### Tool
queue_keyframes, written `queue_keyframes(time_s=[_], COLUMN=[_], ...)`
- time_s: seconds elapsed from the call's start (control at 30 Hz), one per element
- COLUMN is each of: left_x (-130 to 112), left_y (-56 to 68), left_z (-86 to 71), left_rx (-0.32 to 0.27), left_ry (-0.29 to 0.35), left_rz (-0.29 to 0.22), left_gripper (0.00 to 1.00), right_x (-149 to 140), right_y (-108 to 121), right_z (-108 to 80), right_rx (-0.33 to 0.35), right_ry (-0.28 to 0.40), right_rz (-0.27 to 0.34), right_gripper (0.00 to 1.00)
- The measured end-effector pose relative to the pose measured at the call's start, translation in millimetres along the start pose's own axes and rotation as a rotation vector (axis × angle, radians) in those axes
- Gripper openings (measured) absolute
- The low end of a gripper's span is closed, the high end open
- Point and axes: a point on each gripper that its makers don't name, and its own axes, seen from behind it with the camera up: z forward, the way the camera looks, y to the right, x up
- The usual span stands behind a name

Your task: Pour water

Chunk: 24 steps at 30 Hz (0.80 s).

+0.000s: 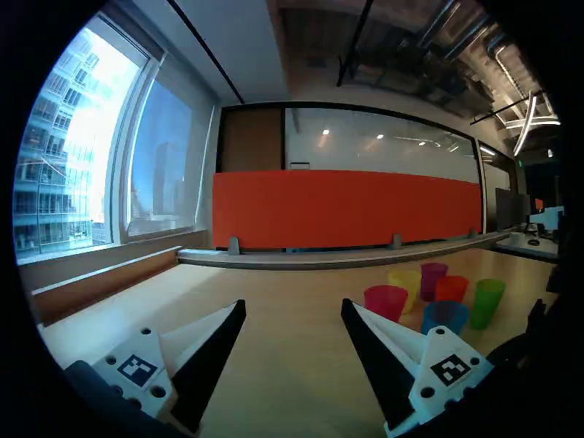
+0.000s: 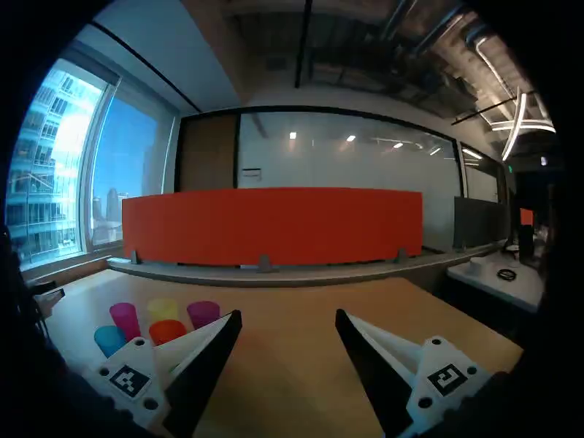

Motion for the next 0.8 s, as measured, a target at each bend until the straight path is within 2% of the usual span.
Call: queue_keyframes(time_s=[0.4,0.8], left_x=[0,0], left_y=[-0.5,0.0], left_z=[-0.3,0.1], left_rx=[0.0,0.001], left_ry=[0.0,0.0], left_rz=[0.0,0.0], left_gripper=[0.97,0.97], right_x=[2,-17], right_y=[-8,-14], right_z=[-1.4,3.2], right_rx=[0.018,0.016], right_ry=[0.042,0.077], right_rz=[-0.014,-0.062], right_gripper=[1.0,1.0])
